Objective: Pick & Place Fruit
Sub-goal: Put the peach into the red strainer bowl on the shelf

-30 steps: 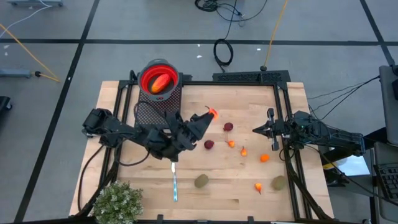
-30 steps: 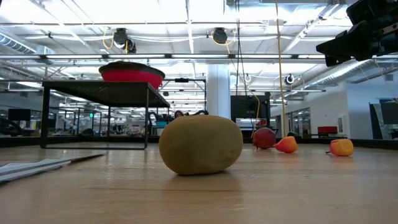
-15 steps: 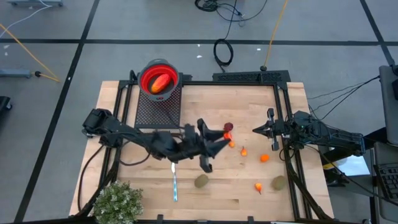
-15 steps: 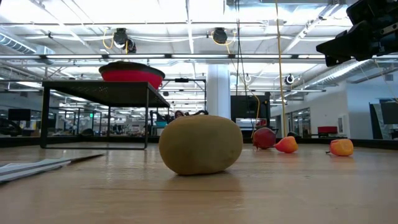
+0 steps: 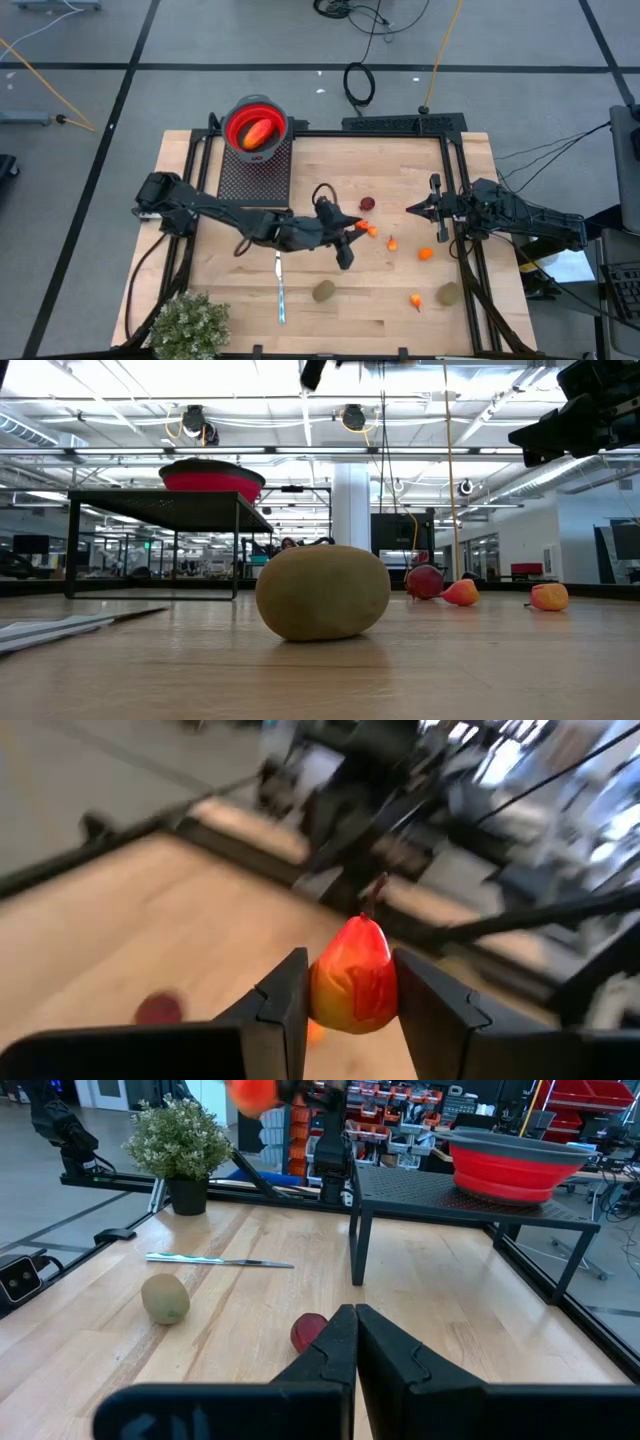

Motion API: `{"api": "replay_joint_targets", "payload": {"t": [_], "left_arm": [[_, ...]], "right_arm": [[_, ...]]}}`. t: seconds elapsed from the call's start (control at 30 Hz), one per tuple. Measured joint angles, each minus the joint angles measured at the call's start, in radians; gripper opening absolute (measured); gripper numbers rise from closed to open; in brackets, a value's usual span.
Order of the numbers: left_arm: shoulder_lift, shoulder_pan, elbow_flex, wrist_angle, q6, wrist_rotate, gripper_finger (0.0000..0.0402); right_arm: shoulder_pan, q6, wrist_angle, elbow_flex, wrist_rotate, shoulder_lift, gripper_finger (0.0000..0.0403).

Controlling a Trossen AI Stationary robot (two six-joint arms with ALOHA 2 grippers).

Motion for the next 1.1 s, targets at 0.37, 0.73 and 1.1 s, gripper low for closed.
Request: {"api": "replay_joint_targets", "payload": {"t": [0.37,0.73,1.1], "left_arm": [[-0.139,0.124,0.000,-0.408,-0.034,-0.005,0.0122],[-0.325,0.299,0.000,-0.625,0.139,-0.057,0.0122],[-0.389,0.529,0.000,-0.766,0.273,-0.079,0.0122]], "right_arm": [[0.000,0.000,0.000,0.000,0.000,0.000,0.0000],[0.000,0.000,0.000,0.000,0.006,0.000,0.0000],[0.000,0.000,0.001,0.000,0.007,0.000,0.0000]]}}
